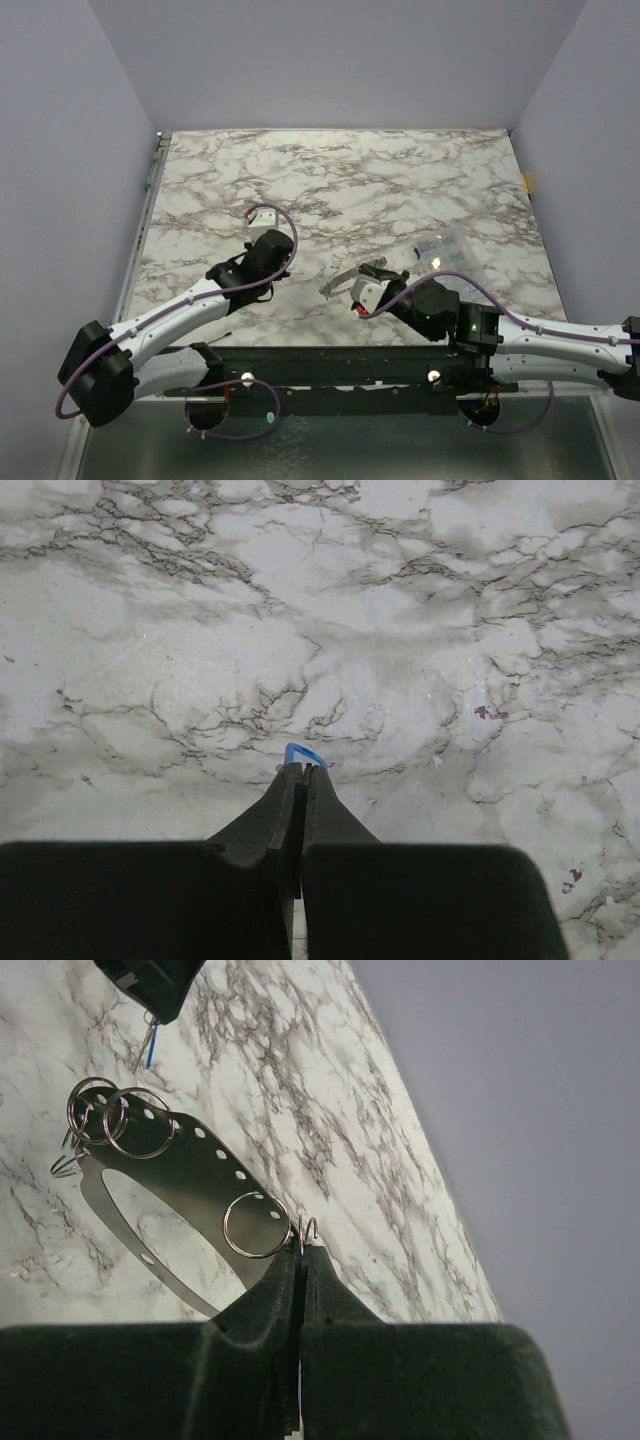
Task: Put the keys on the keyring
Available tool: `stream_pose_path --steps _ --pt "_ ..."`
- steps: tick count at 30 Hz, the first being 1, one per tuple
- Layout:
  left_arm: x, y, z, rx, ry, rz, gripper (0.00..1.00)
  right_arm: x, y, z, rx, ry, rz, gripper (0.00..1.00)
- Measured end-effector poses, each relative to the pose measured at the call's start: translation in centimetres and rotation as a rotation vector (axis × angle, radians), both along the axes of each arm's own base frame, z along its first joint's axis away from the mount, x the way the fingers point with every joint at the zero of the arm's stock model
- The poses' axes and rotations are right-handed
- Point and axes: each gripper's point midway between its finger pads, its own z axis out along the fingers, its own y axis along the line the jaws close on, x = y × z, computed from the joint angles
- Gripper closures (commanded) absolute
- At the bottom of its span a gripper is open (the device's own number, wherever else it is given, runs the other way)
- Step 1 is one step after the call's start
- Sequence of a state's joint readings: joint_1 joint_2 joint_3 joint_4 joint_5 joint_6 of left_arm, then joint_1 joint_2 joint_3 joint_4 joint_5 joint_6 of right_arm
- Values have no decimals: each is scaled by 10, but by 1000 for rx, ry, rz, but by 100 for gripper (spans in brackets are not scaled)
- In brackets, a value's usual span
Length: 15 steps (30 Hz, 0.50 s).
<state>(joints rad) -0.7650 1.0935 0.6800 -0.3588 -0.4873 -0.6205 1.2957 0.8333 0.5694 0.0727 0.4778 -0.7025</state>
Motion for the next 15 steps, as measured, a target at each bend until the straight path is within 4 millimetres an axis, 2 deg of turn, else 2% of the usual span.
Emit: stream_pose_path --steps 9,15 --pt "1 -9 56 -33 -128 -132 100 -5 6 -9 -23 21 40 99" --pt "2 -5 83 19 -217 -212 100 -10 12 -11 -24 32 85 99"
